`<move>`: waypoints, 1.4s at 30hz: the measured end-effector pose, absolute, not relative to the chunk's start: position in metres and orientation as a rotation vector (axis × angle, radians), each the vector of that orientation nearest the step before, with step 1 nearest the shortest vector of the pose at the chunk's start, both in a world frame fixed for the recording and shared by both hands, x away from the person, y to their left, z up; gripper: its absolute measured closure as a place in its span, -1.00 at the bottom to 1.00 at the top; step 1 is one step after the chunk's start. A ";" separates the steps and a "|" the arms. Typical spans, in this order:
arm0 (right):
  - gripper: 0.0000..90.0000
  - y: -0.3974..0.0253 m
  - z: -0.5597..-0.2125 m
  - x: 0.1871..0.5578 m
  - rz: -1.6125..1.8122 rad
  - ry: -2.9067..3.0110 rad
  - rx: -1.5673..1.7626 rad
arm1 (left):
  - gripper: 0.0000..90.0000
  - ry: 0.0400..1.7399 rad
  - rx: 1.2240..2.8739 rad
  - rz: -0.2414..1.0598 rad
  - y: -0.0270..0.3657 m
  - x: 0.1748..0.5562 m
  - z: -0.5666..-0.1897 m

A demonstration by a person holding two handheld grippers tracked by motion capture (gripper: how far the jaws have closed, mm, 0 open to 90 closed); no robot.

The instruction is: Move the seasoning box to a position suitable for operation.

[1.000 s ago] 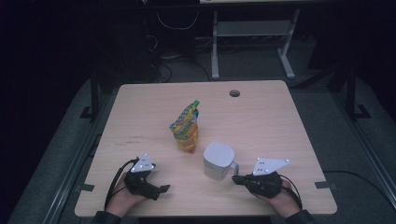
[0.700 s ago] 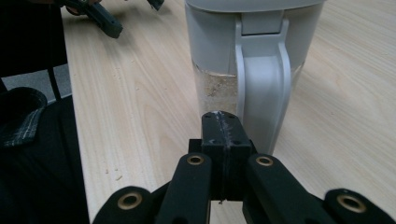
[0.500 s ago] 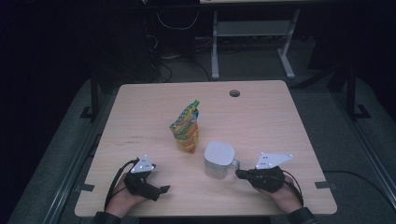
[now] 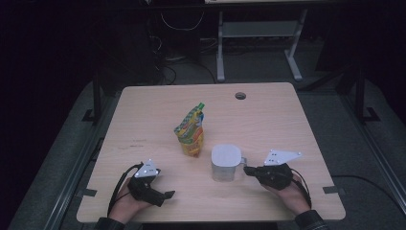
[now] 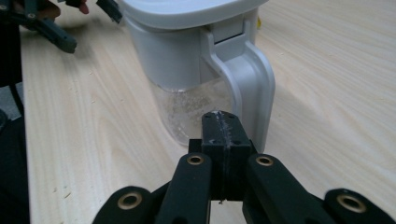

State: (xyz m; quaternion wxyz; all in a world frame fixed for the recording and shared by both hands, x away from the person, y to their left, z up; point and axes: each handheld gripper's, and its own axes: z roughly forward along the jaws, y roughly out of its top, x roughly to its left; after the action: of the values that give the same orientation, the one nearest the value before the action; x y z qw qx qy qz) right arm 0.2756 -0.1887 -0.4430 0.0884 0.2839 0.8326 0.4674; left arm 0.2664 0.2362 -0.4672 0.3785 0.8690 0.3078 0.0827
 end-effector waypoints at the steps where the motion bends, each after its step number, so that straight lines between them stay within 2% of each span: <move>1: 1.00 -0.189 -0.443 0.277 1.389 2.471 0.850 | -0.99 0.784 2.220 0.212 0.236 0.266 -0.467; 27: 1.00 -0.195 -0.446 0.312 1.390 2.365 0.978 | -0.99 0.763 2.233 0.209 0.233 0.265 -0.467; 42: 1.00 -0.199 -0.439 0.307 1.389 2.334 0.974 | -0.99 0.760 2.220 0.203 0.229 0.264 -0.465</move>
State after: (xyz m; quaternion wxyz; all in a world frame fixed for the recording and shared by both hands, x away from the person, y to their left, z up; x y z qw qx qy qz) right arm 0.3068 -0.1994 -0.4390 0.1277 0.3348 0.8023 0.4774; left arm 0.2638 0.2286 -0.4655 0.3830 0.8707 0.2980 0.0795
